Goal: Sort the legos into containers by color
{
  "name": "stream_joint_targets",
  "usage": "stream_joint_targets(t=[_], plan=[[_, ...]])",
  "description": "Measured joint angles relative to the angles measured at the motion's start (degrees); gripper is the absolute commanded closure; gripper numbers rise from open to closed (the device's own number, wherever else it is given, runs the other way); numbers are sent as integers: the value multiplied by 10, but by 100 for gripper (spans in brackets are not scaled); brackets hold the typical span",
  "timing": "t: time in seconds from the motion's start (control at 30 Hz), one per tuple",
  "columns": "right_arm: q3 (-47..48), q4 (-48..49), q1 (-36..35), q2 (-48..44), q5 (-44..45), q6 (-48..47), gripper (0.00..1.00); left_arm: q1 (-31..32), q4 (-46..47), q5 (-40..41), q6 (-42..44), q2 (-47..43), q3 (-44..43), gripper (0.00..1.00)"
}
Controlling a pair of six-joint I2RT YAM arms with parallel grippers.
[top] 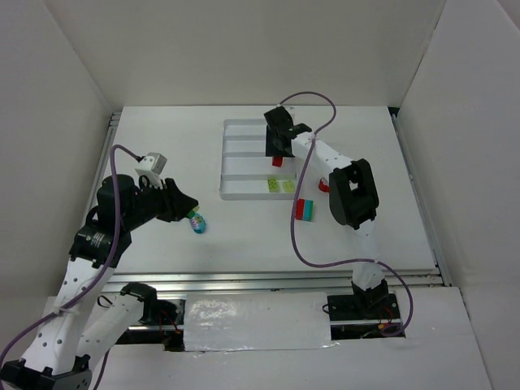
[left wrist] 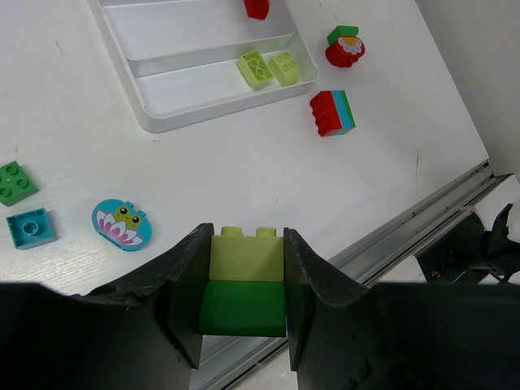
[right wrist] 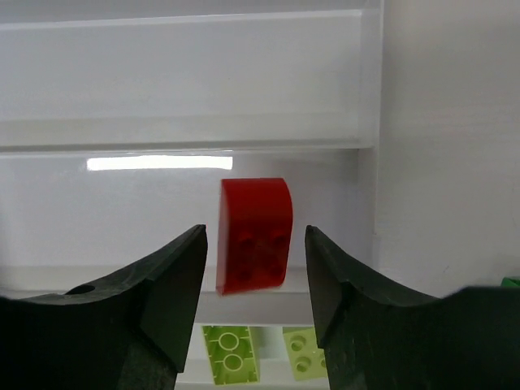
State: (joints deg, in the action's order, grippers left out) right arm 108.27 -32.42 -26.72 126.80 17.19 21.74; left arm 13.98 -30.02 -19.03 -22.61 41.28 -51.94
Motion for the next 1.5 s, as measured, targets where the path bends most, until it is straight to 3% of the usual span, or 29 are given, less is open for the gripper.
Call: stream_joint_targets(t=[0.1, 0.37, 0.47, 0.7, 0.9, 1.2, 1.33, 1.5], plan=[[0, 2, 0, 0, -2, -2, 18, 0, 0, -4, 0, 3, 0, 100], [-23, 4, 0, -21, -32, -6, 16, 0, 0, -12, 0, 6, 0, 100], [-114, 46, 0, -93, -137, -10, 12, 0, 3, -25, 1, 6, 0, 100], [-401, 263, -45, -365, -498, -7, 10, 0, 41, -156, 0, 2, 7, 100], [-570, 555, -157, -482, -655, 101, 12, 0, 115, -287, -35, -23, 40, 100], [-618, 952, -188, -394, -719, 367, 21, 0, 179, -362, -94, -52, 54, 100], [-609, 1008, -203, -372, -724, 424, 22, 0, 180, -368, -94, -56, 54, 100], [-594, 1031, -224, -374, -725, 422, 27, 0, 168, -360, -93, -56, 54, 100]])
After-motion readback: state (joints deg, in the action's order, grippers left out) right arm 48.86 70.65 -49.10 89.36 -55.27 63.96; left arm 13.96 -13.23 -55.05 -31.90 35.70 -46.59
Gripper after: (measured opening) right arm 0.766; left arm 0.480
